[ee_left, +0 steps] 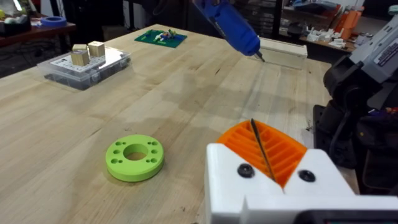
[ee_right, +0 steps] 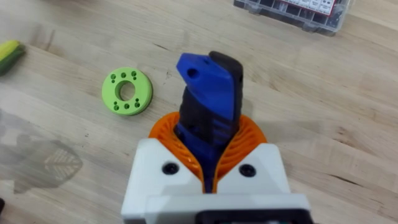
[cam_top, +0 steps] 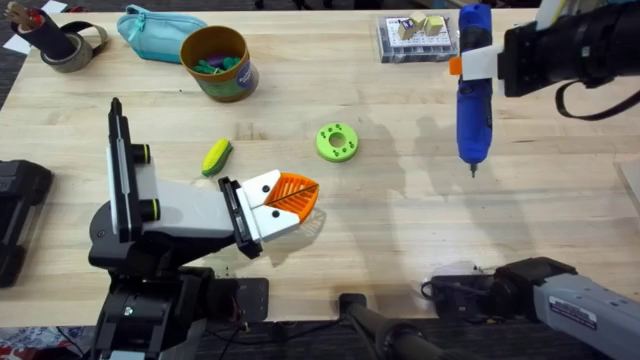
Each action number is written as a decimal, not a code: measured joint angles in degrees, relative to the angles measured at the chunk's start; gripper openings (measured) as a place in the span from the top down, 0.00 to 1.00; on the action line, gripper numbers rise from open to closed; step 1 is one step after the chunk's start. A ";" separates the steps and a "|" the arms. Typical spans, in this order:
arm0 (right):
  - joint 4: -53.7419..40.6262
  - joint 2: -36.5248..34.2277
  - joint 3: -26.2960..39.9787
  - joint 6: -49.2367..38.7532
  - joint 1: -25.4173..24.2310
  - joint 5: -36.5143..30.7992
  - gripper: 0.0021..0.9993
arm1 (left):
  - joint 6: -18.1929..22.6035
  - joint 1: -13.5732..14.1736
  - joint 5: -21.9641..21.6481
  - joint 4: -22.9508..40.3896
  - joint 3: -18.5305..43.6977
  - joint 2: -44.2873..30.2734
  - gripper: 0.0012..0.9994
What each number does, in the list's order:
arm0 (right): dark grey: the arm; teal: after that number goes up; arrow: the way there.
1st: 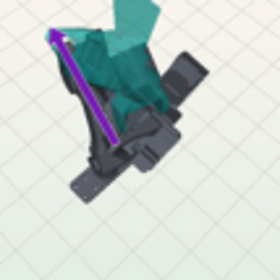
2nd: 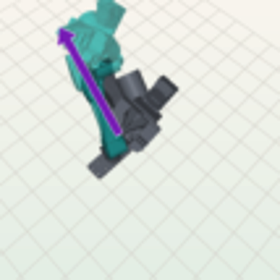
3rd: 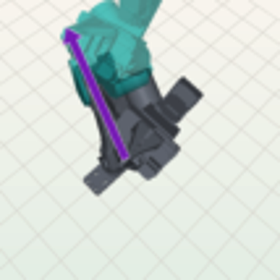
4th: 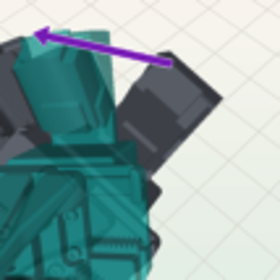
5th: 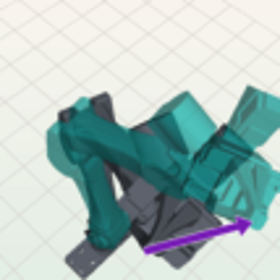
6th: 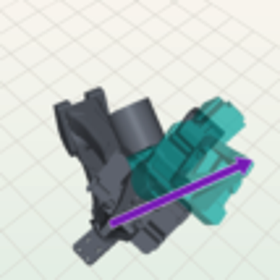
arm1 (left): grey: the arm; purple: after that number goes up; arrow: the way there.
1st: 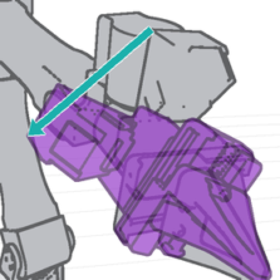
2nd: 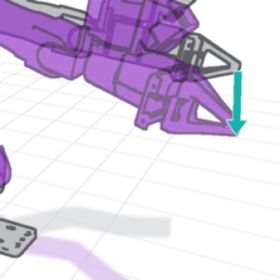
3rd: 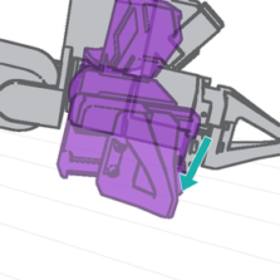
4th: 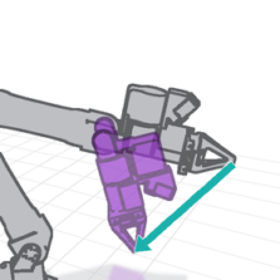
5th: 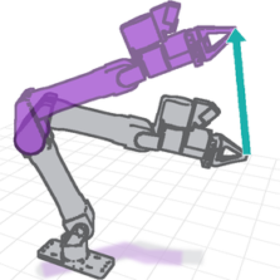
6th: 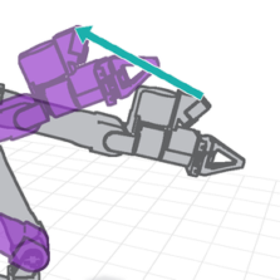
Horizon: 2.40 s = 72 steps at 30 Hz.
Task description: Pick up the gripper from the table and insert it into the empty holder that is missing its gripper. Then pick up a screw, insert it into the mounting hole, and use the screwdriver to tighten it. Finally, clean up the table by picking up the vegetable and placing it into the bucket.
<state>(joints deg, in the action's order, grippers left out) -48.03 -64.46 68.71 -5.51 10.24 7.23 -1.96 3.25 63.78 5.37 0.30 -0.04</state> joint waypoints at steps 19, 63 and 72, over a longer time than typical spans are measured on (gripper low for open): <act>30.78 -3.91 -0.96 1.47 1.19 24.37 0.96 | -0.02 0.00 0.08 0.83 0.02 0.01 0.98; 97.53 -15.43 4.59 27.96 23.22 60.16 0.95 | -0.02 0.00 0.25 0.84 0.02 0.01 0.98; 116.08 -15.50 -7.93 31.32 26.07 58.52 0.95 | -0.02 0.00 0.27 0.85 0.02 0.01 0.98</act>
<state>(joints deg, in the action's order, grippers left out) 68.05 -79.95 60.78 25.80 36.32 65.75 -1.98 3.25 64.05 6.22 0.32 -0.03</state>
